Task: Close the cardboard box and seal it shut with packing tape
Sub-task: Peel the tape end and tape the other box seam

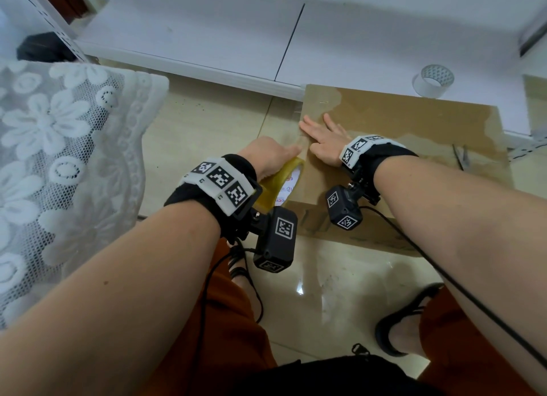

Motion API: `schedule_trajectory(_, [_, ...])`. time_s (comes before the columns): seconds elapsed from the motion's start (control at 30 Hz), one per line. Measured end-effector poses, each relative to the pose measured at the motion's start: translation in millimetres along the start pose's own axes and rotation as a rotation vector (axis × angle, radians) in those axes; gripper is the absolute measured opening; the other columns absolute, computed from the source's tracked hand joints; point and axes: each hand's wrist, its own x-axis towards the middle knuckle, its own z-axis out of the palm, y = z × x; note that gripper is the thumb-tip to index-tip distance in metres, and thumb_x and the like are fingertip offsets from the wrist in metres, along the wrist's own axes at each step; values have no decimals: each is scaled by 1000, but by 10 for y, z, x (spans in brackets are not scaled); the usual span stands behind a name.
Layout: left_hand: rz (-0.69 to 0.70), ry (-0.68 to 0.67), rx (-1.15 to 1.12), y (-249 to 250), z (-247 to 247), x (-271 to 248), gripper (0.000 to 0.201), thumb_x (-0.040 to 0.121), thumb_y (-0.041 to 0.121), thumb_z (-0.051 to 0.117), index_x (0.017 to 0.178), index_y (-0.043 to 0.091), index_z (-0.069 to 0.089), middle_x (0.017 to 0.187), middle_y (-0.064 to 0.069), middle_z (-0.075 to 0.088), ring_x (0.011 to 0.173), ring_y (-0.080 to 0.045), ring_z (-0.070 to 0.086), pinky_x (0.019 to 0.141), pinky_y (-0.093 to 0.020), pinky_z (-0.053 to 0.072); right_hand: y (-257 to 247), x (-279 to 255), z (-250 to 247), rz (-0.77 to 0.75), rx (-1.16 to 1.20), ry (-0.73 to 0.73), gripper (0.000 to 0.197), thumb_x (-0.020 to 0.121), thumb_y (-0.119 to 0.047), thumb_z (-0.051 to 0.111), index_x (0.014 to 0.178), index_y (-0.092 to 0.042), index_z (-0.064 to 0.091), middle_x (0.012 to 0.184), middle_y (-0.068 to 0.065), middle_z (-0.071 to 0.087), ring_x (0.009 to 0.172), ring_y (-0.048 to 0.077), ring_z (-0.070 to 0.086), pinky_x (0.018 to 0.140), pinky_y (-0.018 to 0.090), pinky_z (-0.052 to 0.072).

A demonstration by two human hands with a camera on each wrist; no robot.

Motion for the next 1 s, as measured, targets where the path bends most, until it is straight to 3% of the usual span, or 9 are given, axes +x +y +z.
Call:
schedule_trajectory(0.23, [14, 25, -94, -11, 54, -34, 55, 96, 46, 50, 121, -3, 55, 108, -13, 58, 88, -23, 50, 74, -29, 37, -56, -177, -3, -99, -85, -10, 62, 96, -16, 33, 153, -21, 10, 161, -5, 1, 148, 19, -5, 121, 44, 4])
schedule_trajectory(0.43, [-14, 31, -255, -99, 53, -16, 61, 90, 52, 56, 121, -1, 57, 111, -13, 64, 90, -24, 58, 76, -29, 45, -52, -369, 156, -100, -88, 14, 66, 95, -16, 36, 154, -24, 5, 161, -8, -2, 148, 16, -6, 117, 37, -4])
schedule_trajectory(0.5, [-15, -6, -336, -124, 46, -32, 63, 86, 53, 60, 116, -2, 59, 97, -11, 71, 83, -20, 67, 71, -26, 52, -73, -343, 156, -82, -82, 3, 66, 96, -16, 35, 154, -24, 4, 161, -8, -3, 148, 16, -8, 117, 36, -6])
schedule_trajectory(0.57, [-4, -33, -373, -118, 36, -84, 51, 89, 47, 60, 103, -2, 59, 59, -2, 70, 51, -7, 66, 47, -15, 48, -82, -323, 149, -74, -79, -9, 66, 96, -16, 34, 154, -25, 4, 160, -9, -4, 148, 15, -9, 117, 35, -7])
schedule_trajectory(0.6, [-2, -31, -356, -110, 31, -111, 48, 91, 46, 59, 100, -1, 59, 48, 1, 65, 42, -5, 61, 39, -14, 43, -81, -319, 148, -74, -79, -14, 66, 96, -16, 34, 154, -25, 4, 160, -9, -5, 147, 15, -9, 117, 35, -8])
schedule_trajectory(0.73, [29, -10, -205, -83, 13, -158, 52, 90, 51, 56, 105, 2, 60, 72, -2, 60, 63, -12, 55, 50, -23, 39, -62, -329, 158, -72, -67, -12, 68, 94, -14, 34, 154, -26, 4, 160, -10, -5, 147, 14, -9, 117, 35, -8])
schedule_trajectory(0.83, [33, -37, -172, -74, 8, -158, 43, 92, 48, 53, 86, 7, 60, 47, 3, 61, 55, -10, 54, 51, -20, 43, -60, -328, 170, -70, -65, -4, 67, 95, -15, 34, 154, -26, 4, 160, -10, -4, 147, 14, -9, 117, 35, -8])
schedule_trajectory(1.0, [56, -34, -156, -8, -8, -262, 40, 97, 37, 51, 68, 9, 47, 26, 11, 45, 24, -2, 46, 29, -11, 34, -63, -324, 169, -67, -52, -8, 66, 95, -14, 33, 154, -26, 5, 160, -10, -4, 148, 15, -8, 118, 36, -7])
